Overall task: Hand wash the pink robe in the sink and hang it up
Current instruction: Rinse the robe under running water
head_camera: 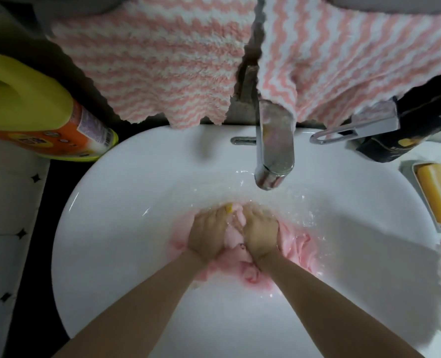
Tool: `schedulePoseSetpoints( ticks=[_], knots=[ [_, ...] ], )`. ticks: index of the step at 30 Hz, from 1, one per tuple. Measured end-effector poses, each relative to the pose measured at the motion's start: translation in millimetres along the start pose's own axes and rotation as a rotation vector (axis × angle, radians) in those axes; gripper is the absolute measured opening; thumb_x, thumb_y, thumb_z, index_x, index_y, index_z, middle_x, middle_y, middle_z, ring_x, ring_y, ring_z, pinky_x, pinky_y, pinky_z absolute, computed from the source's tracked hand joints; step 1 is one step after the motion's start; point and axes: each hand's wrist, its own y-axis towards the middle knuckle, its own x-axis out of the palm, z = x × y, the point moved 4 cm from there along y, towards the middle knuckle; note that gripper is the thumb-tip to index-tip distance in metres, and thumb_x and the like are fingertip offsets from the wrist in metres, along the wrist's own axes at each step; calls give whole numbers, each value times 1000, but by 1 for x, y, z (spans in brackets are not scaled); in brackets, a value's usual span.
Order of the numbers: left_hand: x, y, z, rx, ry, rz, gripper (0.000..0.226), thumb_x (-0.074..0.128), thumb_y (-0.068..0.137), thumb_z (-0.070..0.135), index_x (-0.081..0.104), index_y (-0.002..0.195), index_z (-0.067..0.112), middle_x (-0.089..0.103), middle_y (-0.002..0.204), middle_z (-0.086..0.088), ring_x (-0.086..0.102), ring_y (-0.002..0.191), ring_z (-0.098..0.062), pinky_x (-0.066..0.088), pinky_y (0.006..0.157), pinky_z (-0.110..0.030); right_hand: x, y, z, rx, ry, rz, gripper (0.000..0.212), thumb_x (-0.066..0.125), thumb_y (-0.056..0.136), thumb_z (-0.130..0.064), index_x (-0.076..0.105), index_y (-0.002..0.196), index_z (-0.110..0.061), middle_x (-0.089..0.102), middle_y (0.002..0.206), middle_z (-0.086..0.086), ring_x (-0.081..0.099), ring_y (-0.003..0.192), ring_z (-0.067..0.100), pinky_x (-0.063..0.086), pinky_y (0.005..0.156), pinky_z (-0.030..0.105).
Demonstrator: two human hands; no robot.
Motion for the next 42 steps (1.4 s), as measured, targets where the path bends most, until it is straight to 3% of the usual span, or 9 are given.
schedulePoseSetpoints(
  ticks=[5, 10, 13, 16, 20, 25, 35, 39, 42],
  knots=[
    [-50, 20, 2, -189, -289, -236, 20, 51, 92, 23, 59, 109, 17, 66, 105, -5, 60, 97, -23, 42, 78, -30, -26, 15, 11, 468, 559, -523, 39, 49, 91, -57, 61, 71, -26, 58, 69, -4, 55, 70, 20, 37, 60, 28],
    [-101, -26, 27, -70, -719, -52, 62, 59, 77, 63, 51, 123, 23, 54, 109, 9, 56, 88, 0, 38, 77, -4, -93, -21, 9, 481, 1037, -488, 26, 62, 82, -54, 62, 101, -38, 65, 86, 9, 62, 81, 19, 47, 79, 27],
    [-91, -50, 25, -17, -503, 30, 57, 45, 78, 75, 46, 123, 39, 39, 129, 6, 46, 114, -1, 43, 97, -24, -112, -45, 7, 303, 546, -226, 39, 50, 75, -66, 66, 94, -37, 60, 79, -8, 56, 78, 14, 42, 69, 21],
    [-60, -65, 13, -67, -86, 37, 75, 40, 71, 82, 47, 127, 32, 30, 148, -15, 29, 135, -33, 23, 107, -62, -87, -66, 3, 55, 124, -172, 48, 51, 77, -65, 65, 107, -29, 54, 123, 4, 48, 113, 31, 45, 90, 48],
    [-18, -78, 19, -205, -6, -54, 97, 40, 66, 80, 32, 143, 21, 24, 153, -14, 30, 131, -35, 24, 105, -55, -42, -77, 4, -20, 30, -328, 61, 42, 83, -69, 43, 136, -38, 21, 158, 2, 42, 130, 40, 36, 100, 62],
    [-9, -60, 28, -173, 53, 160, 71, 44, 72, 45, 49, 133, 9, 52, 135, -9, 48, 107, -27, 36, 88, -39, -18, -70, 3, -58, 21, -184, 56, 25, 94, -59, 42, 135, -26, 54, 133, 8, 60, 105, 37, 50, 85, 47],
    [0, -17, 18, -35, 172, 472, 30, 29, 98, 34, 46, 89, 11, 57, 75, -10, 53, 62, -26, 33, 59, -33, -3, -17, 1, -14, 40, -78, 20, 47, 83, -33, 51, 90, -14, 62, 76, 9, 58, 52, 26, 46, 50, 27],
    [-3, 3, 11, -116, 65, 282, 30, 46, 87, 42, 58, 82, 15, 61, 62, -3, 60, 52, -20, 44, 48, -26, -14, 9, -4, 265, -32, -108, 22, 83, 58, -8, 61, 58, -6, 59, 50, 7, 58, 40, 20, 42, 41, 19],
    [-8, 14, 4, -357, -211, -69, 21, 54, 86, 39, 61, 96, 21, 69, 87, -3, 67, 81, -24, 53, 69, -31, -16, 8, -2, 445, 160, -284, 43, 39, 102, -31, 63, 74, -9, 67, 76, 14, 65, 74, 29, 43, 66, 33]
  ],
)
